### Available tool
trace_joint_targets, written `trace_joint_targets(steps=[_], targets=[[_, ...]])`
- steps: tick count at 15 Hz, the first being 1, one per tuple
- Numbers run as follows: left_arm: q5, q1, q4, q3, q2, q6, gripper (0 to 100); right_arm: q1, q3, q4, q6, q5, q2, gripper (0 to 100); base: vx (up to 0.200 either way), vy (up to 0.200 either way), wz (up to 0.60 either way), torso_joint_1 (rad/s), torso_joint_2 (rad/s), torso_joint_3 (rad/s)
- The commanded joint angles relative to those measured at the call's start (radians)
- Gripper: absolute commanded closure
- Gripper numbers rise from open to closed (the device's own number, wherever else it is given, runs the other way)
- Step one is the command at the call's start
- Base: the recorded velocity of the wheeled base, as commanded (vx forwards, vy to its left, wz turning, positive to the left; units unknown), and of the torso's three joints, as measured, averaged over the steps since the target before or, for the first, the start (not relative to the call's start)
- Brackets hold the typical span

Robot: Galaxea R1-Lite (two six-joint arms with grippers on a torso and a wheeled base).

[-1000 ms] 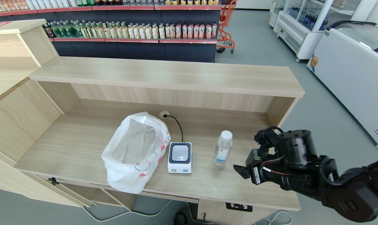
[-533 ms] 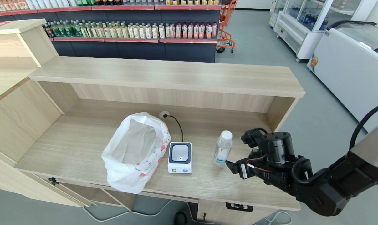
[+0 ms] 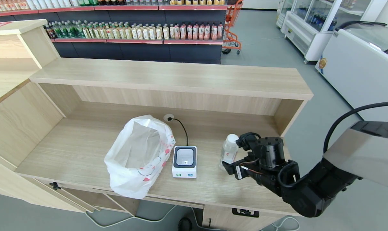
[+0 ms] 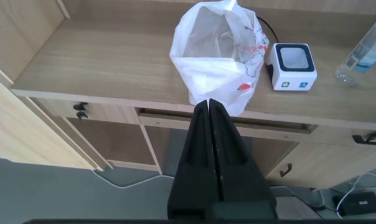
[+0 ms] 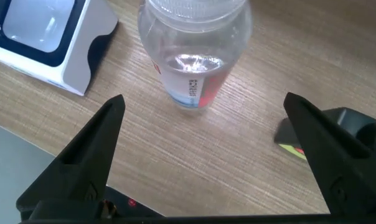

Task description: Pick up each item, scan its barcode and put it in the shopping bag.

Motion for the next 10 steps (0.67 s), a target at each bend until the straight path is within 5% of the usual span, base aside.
trace_joint_targets(steps=[1,10], targets=[[0.0,0.0,0.0,0.0,0.001,0.0,100,0.012,-0.031,-0.009,-0.006,0.001,0.043,0,0.0,0.0,0.0,0.0,0.0,0.0],[0.0,0.0,0.0,0.0,0.001,0.0,100,0.019,-0.135,-0.07,-0.068,0.001,0.144,0,0.0,0.0,0.0,0.0,0.0,0.0]])
